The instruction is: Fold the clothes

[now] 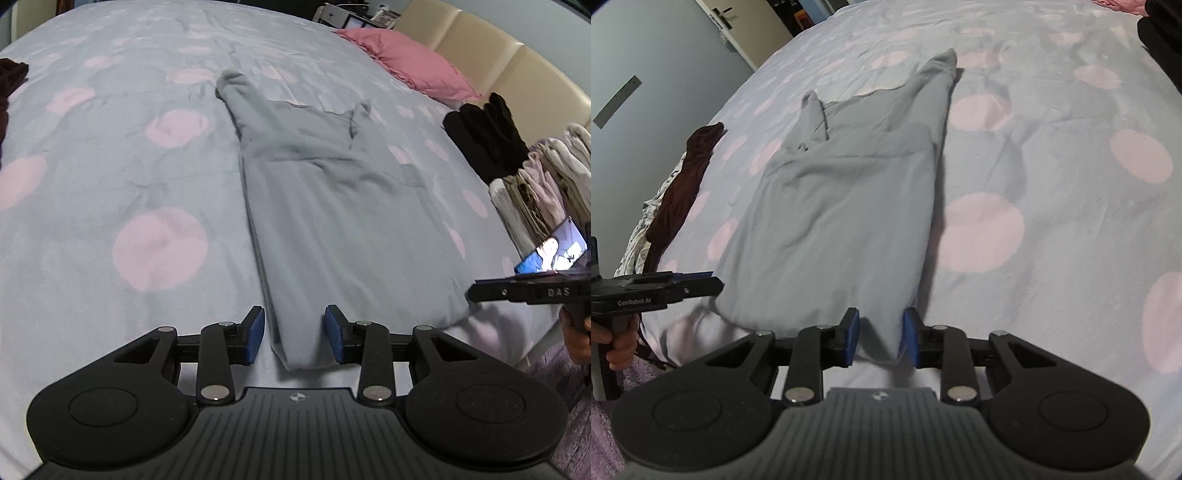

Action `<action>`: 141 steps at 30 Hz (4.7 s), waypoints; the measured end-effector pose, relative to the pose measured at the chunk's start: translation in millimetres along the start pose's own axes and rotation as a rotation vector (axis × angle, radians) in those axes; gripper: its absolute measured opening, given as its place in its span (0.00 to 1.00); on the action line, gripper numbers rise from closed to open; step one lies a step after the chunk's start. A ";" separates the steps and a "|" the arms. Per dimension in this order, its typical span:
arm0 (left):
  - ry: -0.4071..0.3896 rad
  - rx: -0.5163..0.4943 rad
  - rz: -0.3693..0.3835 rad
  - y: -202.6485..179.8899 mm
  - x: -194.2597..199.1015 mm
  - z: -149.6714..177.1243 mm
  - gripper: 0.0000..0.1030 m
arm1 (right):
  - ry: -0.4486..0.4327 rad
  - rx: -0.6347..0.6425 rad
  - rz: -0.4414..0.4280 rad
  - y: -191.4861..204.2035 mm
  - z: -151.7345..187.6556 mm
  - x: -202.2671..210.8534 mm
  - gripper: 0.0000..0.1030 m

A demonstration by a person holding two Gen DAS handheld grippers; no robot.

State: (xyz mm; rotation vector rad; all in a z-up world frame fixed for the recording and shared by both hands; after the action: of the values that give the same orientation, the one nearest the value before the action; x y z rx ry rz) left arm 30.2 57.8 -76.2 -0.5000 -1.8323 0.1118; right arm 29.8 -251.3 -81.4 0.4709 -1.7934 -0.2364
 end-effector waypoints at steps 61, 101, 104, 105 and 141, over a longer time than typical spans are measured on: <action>-0.067 -1.008 -0.659 -104.3 -20.5 71.3 0.12 | -0.014 0.995 0.680 88.7 48.7 -31.6 0.16; 0.136 -0.231 -0.066 -29.6 4.7 29.5 0.05 | 0.133 0.172 -0.006 12.2 31.9 1.5 0.06; 0.142 -0.214 -0.028 -24.3 11.9 29.7 0.01 | 0.129 0.170 -0.023 12.2 30.1 8.8 0.03; 0.141 -0.203 -0.010 -22.2 14.8 29.1 0.01 | 0.131 0.168 -0.032 12.8 30.2 11.4 0.03; 0.092 -0.247 -0.115 -16.8 -16.9 -78.1 0.27 | 0.113 0.223 0.119 21.3 -62.5 -10.2 0.16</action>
State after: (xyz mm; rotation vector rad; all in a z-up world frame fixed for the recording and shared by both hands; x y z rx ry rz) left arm 102.2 22.4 -60.6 -0.5602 -1.7888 -0.2148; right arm 87.8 -222.5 -64.8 0.5217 -1.7378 0.0730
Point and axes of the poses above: each gripper's, at about its wrist camera, not at the fingertips, and x roughly against the way its jaws point, y to its left, z to its underside, the point moved 3 cm from there along -x, roughly the way its jaws point, and after that the axes turned 14 degrees about y, right-handed, at the moved point
